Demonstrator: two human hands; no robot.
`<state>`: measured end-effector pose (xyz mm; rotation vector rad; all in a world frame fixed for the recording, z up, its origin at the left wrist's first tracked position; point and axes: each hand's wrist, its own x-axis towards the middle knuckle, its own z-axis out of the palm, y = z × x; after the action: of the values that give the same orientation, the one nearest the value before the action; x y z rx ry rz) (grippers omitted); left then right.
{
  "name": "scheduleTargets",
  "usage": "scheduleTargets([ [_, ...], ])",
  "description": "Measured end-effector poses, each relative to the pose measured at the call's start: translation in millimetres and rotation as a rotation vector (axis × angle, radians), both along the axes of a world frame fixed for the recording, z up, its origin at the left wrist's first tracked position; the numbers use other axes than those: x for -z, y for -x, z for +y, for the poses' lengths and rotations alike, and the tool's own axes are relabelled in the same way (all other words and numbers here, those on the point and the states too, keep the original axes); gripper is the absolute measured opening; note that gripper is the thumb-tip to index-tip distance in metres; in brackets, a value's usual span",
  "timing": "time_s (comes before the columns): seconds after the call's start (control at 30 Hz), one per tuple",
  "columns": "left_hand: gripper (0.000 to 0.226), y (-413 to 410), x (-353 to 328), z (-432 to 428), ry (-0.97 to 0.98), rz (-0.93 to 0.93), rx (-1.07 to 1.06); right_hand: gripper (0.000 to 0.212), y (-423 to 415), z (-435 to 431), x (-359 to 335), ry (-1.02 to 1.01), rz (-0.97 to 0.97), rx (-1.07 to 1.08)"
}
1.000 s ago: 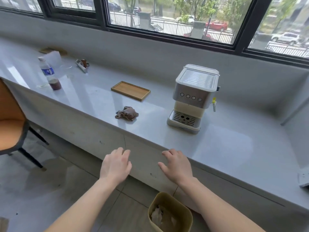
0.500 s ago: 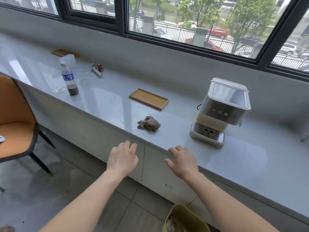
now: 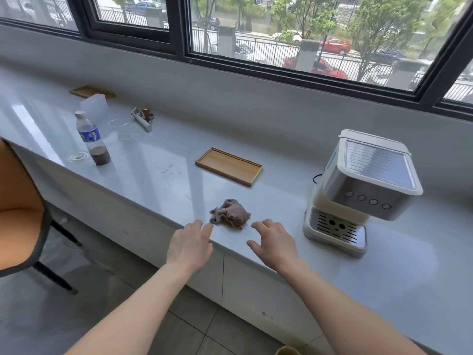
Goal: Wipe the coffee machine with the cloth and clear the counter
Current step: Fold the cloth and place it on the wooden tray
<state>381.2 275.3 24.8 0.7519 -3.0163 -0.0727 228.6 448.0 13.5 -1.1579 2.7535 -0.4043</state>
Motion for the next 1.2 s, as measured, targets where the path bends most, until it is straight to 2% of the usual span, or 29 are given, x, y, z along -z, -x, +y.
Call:
scheduleTargets([
  [0.33, 0.049, 87, 20, -42, -0.099, -0.110, -0.015, 0.054, 71, -64, 29, -0.035, -0.156, -0.128],
  [0.53, 0.053, 116, 29, -63, -0.139, -0.127, 0.017, 0.075, 92, -91, 35, -0.066, -0.200, -0.133],
  [0.73, 0.077, 139, 44, -98, -0.276, -0.200, 0.169, 0.090, 103, -111, 42, -0.185, -0.244, -0.145],
  [0.8, 0.080, 147, 49, -110, -0.289, -0.243, 0.268, 0.085, 101, -118, 44, -0.209, -0.244, -0.143],
  [1.0, 0.051, 166, 62, -138, -0.369, -0.265, 0.516, 0.051, 96, -132, 45, -0.256, -0.230, -0.095],
  [1.13, 0.032, 176, 65, -152, -0.403, -0.237, 0.597, 0.042, 92, -143, 36, -0.232, -0.225, -0.022],
  [1.2, 0.024, 183, 64, -159, -0.408, -0.233, 0.626, 0.044, 91, -148, 32, -0.207, -0.240, 0.011],
])
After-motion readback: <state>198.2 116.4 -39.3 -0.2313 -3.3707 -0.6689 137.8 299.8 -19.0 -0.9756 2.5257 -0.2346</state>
